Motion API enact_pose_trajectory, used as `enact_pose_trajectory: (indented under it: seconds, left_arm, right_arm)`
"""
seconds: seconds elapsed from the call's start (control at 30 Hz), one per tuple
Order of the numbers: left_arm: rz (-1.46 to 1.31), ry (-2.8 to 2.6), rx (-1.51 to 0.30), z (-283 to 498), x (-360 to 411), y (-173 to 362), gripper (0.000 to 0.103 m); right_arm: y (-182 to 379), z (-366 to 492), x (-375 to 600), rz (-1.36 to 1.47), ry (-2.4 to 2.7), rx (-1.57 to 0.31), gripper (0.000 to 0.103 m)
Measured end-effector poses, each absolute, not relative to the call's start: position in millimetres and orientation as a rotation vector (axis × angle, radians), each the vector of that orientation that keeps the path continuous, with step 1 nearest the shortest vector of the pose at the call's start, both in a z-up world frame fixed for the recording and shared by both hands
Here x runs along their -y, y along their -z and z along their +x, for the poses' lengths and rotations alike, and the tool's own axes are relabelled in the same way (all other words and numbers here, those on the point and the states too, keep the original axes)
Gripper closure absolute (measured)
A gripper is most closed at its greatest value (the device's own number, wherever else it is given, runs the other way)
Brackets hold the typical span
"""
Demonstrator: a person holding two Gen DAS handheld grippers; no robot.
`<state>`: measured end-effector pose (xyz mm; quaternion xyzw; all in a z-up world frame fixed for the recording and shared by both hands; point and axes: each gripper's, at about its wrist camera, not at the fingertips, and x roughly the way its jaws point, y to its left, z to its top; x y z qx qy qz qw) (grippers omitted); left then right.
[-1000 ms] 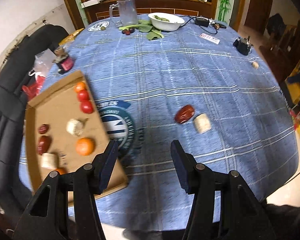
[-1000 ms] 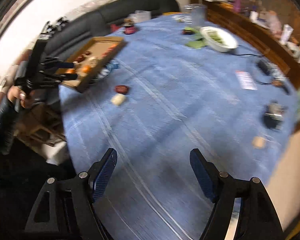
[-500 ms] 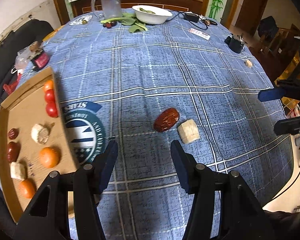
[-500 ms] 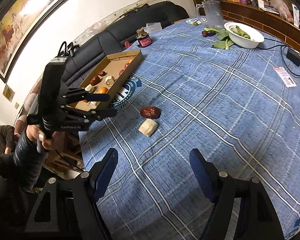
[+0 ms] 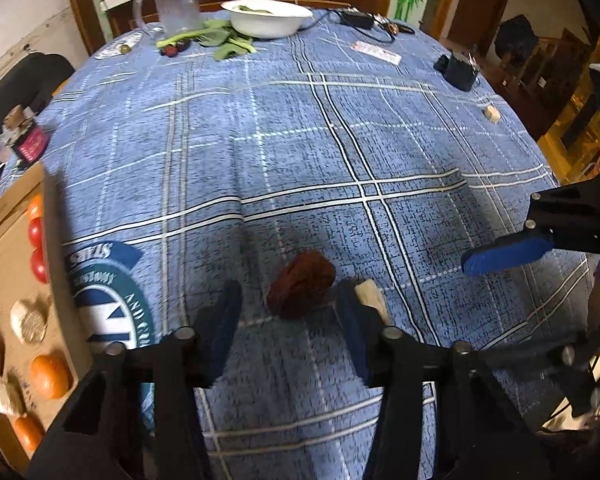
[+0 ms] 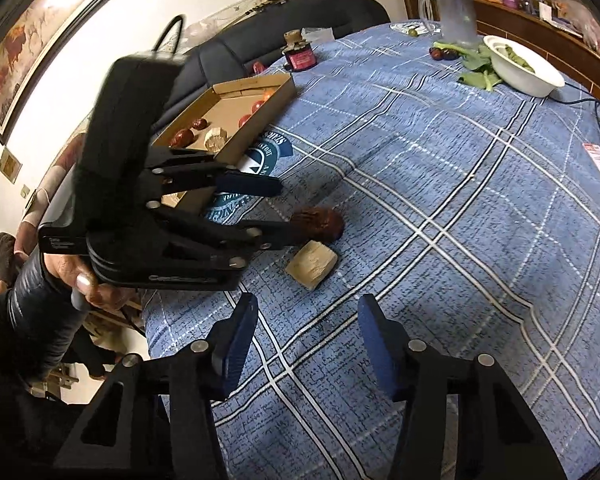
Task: Organize fruits
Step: 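Grasp the dark red date with the left tool while the right tool grasps the beige cube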
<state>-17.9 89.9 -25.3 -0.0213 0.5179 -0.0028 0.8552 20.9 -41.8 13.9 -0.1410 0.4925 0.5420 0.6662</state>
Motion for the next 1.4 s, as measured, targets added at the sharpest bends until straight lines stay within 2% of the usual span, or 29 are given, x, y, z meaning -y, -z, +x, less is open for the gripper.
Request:
enact_pose_trajectory:
  seconds: [0.13, 0.23, 0.5, 0.93, 1.0, 1.03, 1.4]
  left_arm:
    - [-0.048, 0.026, -1.083, -10.7, -90.8, 26.5, 0.074]
    - [-0.067, 0.056, -1.085, -7.3, -92.9, 28.1, 0.076]
    - [-0.059, 0.094, -1.121, -18.9, -106.9, 31.5, 0.077]
    - [-0.078, 0.070, -1.114, -22.6, -127.5, 22.9, 0.076]
    - [-0.085, 0.066, -1.117, -20.4, -130.7, 23.5, 0.076]
    - [-0.085, 0.067, -1.120, -18.7, -130.8, 24.0, 0.077]
    - [-0.013, 0.162, -1.128, 3.4, -92.8, 29.5, 0.074]
  right_arm:
    - [-9.2, 25.5, 44.4, -0.300, -1.210, -1.128, 0.050]
    - [-6.5, 27.5, 45.5, -0.298, -1.203, -1.139, 0.050]
    - [-10.9, 27.8, 43.1, -0.282, -1.198, -1.103, 0.050]
    - [17.1, 2.3, -28.0, -0.463, -1.210, -1.025, 0.050]
    - [23.8, 3.0, -34.4, -0.469, -1.197, -1.022, 0.056]
    - [26.9, 4.8, -35.7, -0.456, -1.199, -1.037, 0.064]
    - [9.7, 13.7, 15.6, -0.355, -1.151, -1.057, 0.065]
